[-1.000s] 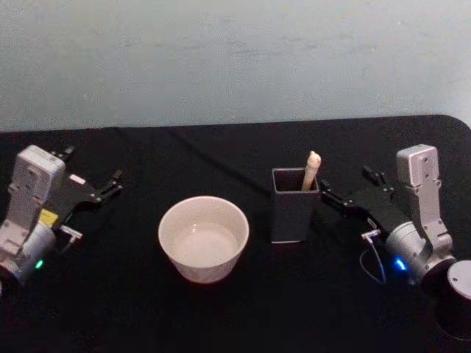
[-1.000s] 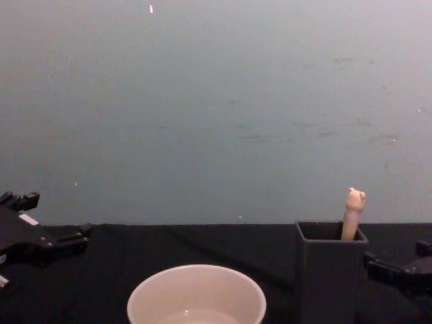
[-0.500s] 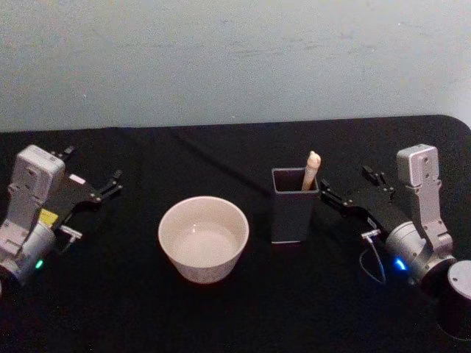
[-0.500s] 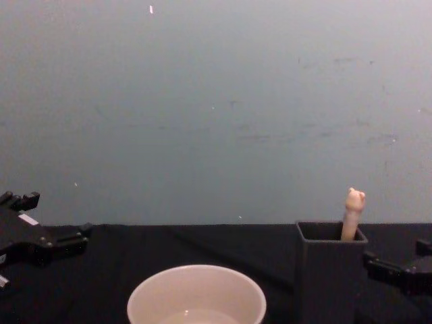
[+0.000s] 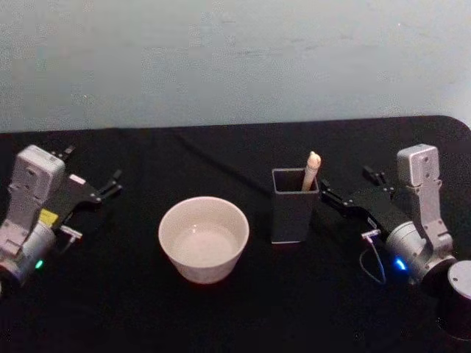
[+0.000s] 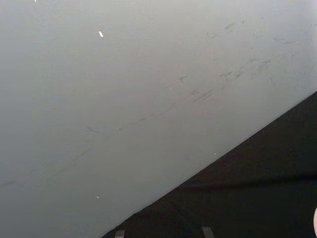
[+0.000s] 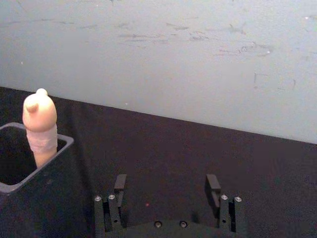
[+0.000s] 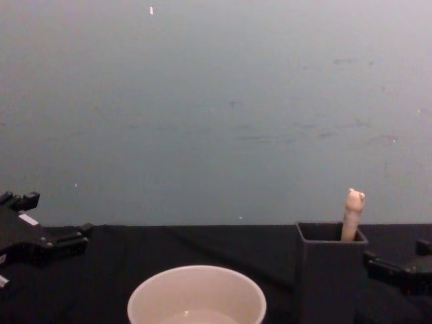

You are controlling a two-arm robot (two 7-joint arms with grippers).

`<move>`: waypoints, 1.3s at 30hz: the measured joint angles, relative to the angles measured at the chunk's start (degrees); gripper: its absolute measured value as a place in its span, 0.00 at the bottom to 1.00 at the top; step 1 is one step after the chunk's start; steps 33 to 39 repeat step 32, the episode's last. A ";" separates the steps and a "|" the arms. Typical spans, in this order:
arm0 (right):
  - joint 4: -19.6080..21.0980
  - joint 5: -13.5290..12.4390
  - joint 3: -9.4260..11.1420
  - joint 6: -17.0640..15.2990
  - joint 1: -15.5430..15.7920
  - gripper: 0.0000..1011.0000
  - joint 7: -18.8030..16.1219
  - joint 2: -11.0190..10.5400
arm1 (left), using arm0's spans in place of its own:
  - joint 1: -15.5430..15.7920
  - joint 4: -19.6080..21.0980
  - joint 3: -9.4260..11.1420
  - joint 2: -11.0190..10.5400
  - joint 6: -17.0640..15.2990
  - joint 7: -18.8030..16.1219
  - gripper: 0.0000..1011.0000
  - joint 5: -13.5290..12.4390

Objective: Pick up the stirring spoon with one hand, stir inside the cup, then place it back in its original position.

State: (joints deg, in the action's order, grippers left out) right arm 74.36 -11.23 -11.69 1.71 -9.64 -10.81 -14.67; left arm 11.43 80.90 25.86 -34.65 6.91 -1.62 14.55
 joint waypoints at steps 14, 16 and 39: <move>0.00 -0.01 0.00 0.01 0.00 0.99 0.00 0.00 | 0.00 0.00 0.00 0.00 0.00 0.00 0.99 0.00; 0.00 -0.01 0.00 0.01 0.00 0.99 0.00 0.00 | 0.00 0.00 0.00 0.00 0.00 0.00 0.99 0.00; 0.00 0.00 0.00 0.01 0.00 0.99 0.00 0.00 | 0.00 0.00 0.00 0.00 0.00 0.00 0.99 0.00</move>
